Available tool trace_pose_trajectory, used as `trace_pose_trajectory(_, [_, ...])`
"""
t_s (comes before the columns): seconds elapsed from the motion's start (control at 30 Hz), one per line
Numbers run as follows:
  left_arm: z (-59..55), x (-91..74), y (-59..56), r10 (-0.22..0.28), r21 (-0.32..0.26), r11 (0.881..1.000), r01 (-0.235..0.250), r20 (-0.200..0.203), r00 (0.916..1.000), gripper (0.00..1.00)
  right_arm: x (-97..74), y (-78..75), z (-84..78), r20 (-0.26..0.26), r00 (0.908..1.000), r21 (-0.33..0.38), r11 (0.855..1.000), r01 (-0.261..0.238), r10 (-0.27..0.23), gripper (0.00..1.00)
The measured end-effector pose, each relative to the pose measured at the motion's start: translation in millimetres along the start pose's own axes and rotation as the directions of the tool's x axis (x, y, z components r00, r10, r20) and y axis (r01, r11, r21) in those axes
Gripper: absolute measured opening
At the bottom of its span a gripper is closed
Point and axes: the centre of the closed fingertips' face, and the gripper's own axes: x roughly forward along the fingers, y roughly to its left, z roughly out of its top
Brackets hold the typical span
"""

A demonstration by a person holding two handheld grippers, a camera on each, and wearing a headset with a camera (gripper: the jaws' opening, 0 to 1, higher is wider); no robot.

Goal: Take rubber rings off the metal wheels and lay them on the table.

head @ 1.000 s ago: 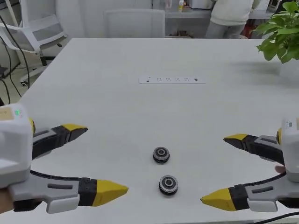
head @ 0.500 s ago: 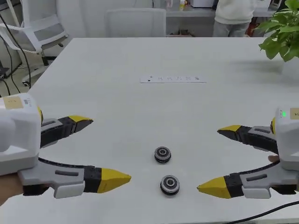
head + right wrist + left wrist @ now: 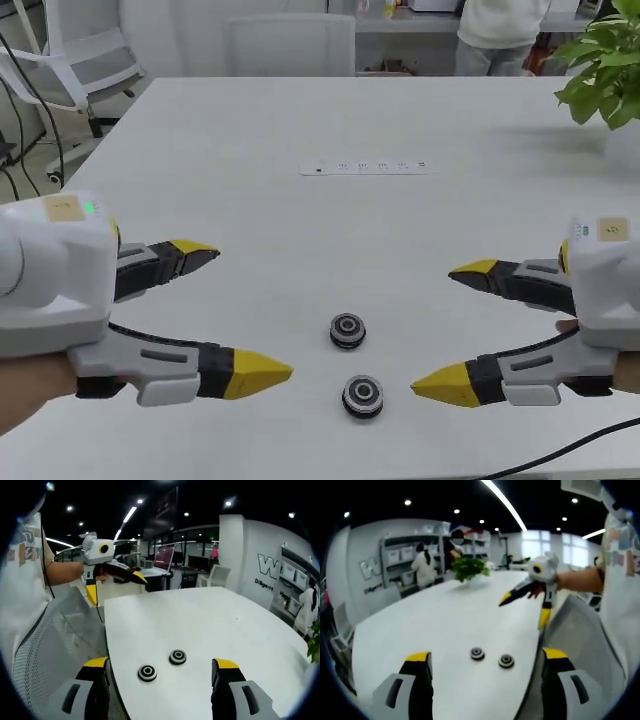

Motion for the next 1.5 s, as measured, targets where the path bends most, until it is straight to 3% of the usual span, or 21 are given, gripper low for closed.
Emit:
trace_pose_trajectory(0.17, [2.3, 3.2, 0.7, -0.012, -0.021, 1.0, 0.012, 0.012, 0.9999, 0.89, 4.6, 0.9, 0.0, -0.006, 0.9998, -0.011, 1.0, -0.017, 0.017, 0.79])
trace_pose_trajectory(0.27, [-0.6, 7.5, 2.1, -0.011, 0.009, 1.0, 0.011, -0.01, 0.9999, 0.88, 8.3, 1.6, 0.0, -0.006, 0.9996, -0.013, 1.0, -0.027, 0.027, 0.78])
trace_pose_trajectory(0.8, [-2.0, 33.8, -4.8, -0.082, 0.032, 0.996, 0.083, -0.03, 0.9962, 0.84, 25.0, -0.9, -12.9, -0.035, 0.9973, -0.036, 0.997, -0.066, 0.064, 0.69])
trace_pose_trajectory(1.5, [-27.3, 70.2, -13.6, -0.166, 0.057, 0.983, 0.173, -0.118, 0.9791, 0.77, 44.1, 0.4, -45.3, -0.109, 0.9882, -0.035, 0.993, -0.113, 0.108, 0.57])
